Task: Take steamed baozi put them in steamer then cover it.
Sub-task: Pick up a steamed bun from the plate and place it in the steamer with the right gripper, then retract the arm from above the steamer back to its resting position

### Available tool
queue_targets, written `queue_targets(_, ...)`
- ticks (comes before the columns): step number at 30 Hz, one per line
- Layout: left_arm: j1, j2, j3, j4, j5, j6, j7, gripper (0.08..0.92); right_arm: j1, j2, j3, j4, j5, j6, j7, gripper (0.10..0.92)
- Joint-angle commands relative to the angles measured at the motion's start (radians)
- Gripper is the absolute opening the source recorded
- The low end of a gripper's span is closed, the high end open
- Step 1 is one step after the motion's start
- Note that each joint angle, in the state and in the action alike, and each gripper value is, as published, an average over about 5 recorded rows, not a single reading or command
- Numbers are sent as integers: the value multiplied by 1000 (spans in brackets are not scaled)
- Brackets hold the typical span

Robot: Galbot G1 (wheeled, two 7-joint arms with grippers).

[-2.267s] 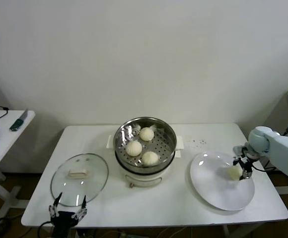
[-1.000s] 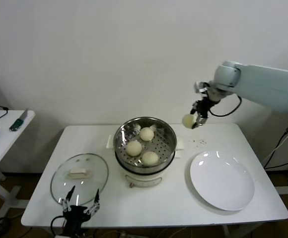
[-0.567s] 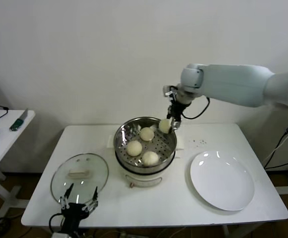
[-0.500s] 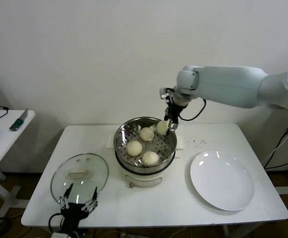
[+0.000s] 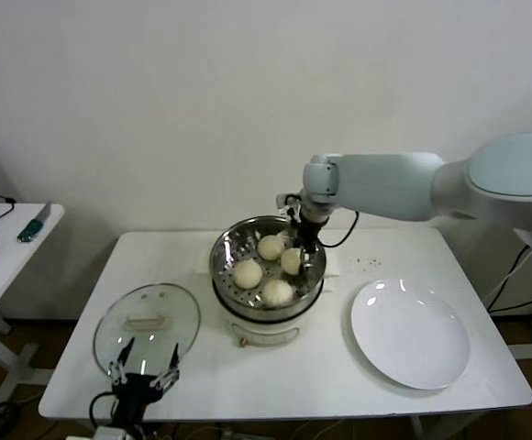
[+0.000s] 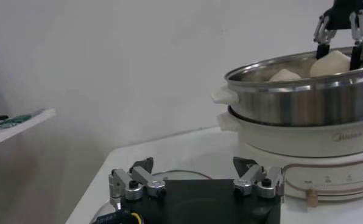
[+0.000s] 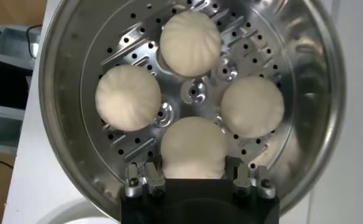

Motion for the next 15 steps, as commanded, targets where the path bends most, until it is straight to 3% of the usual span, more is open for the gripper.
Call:
queue_targets(1, -5, -2, 3, 7, -2, 2, -2, 823, -42, 20, -1, -12, -34, -5, 10, 675)
queue_targets(10, -1, -9, 14, 12, 2, -1, -3, 823, -23, 2, 17, -11, -39, -8, -3, 814)
queue_targets(15, 0, -6, 7, 10, 0, -1, -3, 823, 23, -35, 28, 13, -30, 0, -51, 822)
